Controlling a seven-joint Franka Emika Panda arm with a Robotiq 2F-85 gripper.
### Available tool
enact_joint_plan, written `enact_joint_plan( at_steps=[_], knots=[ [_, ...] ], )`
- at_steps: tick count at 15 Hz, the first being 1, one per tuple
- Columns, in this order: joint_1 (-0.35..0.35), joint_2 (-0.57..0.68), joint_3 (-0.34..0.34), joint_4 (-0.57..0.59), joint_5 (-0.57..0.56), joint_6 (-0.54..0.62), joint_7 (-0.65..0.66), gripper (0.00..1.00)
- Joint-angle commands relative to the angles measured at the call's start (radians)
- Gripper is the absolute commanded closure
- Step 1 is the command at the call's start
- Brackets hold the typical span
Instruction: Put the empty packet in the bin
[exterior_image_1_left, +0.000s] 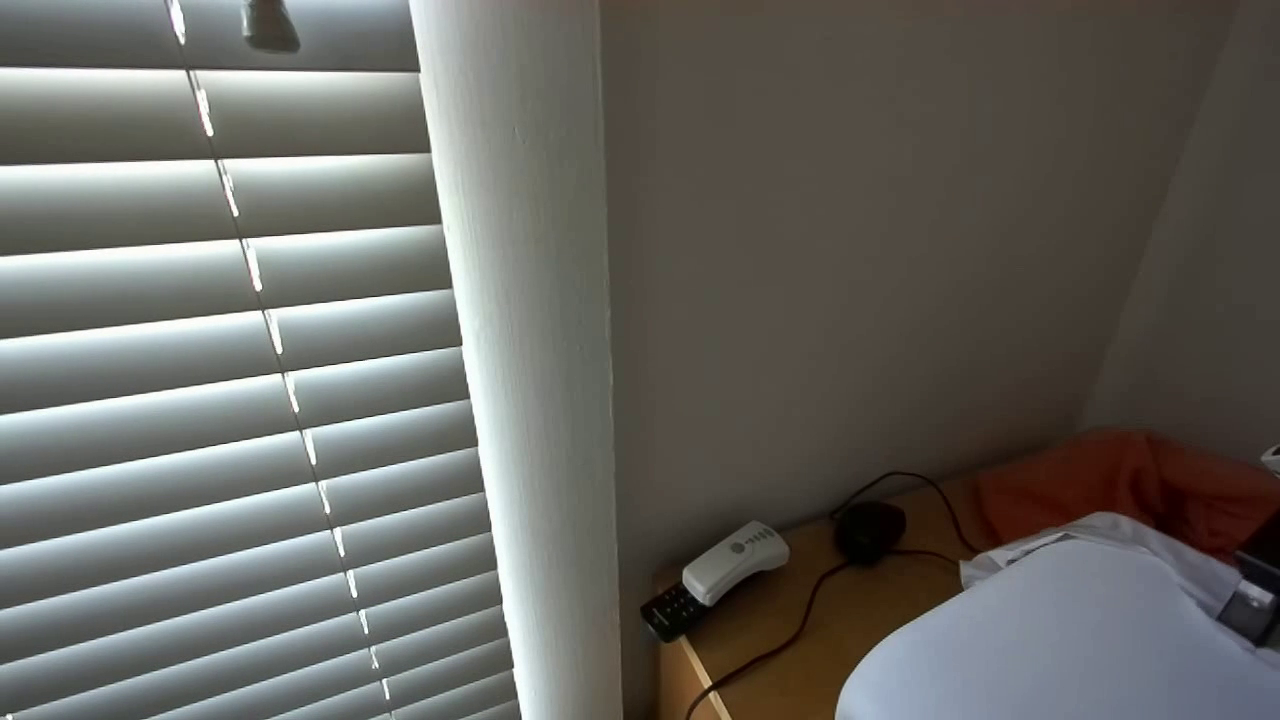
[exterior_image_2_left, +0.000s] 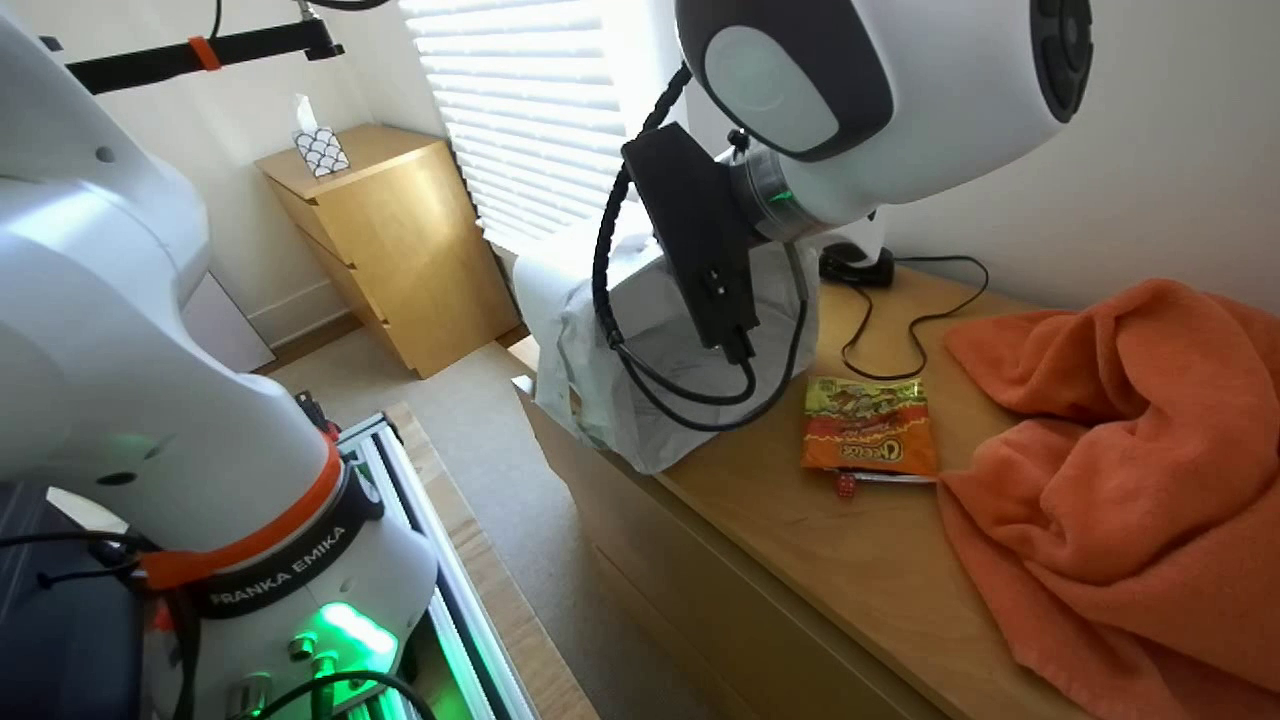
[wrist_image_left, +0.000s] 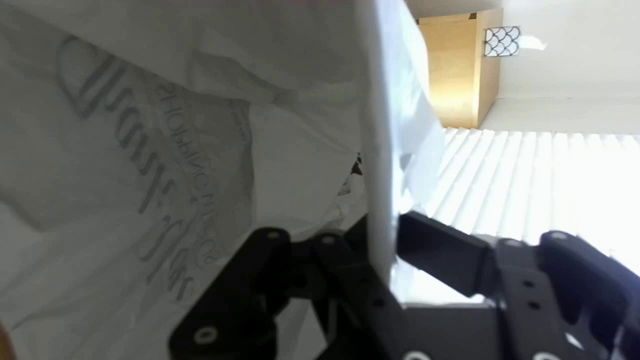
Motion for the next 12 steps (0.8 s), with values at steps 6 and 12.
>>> enact_joint_plan(
  at_steps=[6,12],
  knots=[
    [0.002,0.032,0.006,0.003,-0.071,0.092,0.011,0.17],
    [0.006,-0.036,0.009,0.014,-0.178,0.173,0.082,0.0]
  ],
)
